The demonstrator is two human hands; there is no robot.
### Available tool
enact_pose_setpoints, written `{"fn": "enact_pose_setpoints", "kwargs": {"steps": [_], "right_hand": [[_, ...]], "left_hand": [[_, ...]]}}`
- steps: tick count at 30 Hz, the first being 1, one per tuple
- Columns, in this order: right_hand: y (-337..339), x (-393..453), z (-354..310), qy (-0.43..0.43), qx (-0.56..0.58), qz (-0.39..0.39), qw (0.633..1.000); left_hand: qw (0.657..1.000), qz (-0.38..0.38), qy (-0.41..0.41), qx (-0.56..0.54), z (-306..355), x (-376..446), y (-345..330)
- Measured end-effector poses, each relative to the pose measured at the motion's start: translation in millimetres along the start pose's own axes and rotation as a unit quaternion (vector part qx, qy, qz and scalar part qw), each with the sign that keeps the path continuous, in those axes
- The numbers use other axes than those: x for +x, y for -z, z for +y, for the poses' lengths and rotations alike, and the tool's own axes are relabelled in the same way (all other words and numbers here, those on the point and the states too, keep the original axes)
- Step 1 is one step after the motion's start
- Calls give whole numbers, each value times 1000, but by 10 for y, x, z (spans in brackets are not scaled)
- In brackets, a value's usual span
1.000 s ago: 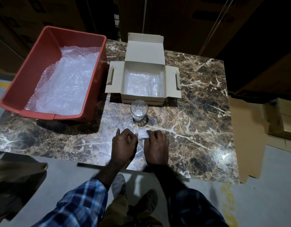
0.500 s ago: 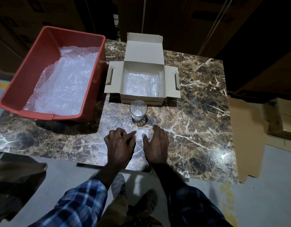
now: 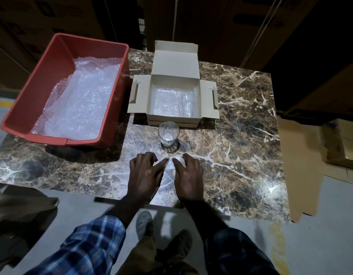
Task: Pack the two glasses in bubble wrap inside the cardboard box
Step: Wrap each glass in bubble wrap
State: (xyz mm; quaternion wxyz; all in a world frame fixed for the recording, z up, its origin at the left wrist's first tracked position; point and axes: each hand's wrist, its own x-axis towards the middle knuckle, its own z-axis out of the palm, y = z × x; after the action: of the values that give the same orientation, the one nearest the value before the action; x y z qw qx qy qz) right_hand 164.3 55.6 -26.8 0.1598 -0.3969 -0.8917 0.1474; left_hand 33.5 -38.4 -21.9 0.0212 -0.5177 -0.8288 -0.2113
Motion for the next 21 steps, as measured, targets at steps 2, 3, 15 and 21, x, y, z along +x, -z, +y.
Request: {"fn": "enact_pose_setpoints", "kwargs": {"steps": [2, 3, 15, 21], "right_hand": [[-2, -38, 95, 11, -17, 7, 1000], [11, -42, 118, -5, -21, 9, 1000], [139, 200, -158, -220, 294, -37, 930], [199, 289, -80, -245, 399, -102, 878]], "left_hand": [[1000, -23, -4, 12, -3, -26, -11], [999, -28, 10, 13, 1, -32, -9], [974, -120, 102, -163, 39, 170, 115], [910, -195, 145, -337, 139, 359, 269]]}}
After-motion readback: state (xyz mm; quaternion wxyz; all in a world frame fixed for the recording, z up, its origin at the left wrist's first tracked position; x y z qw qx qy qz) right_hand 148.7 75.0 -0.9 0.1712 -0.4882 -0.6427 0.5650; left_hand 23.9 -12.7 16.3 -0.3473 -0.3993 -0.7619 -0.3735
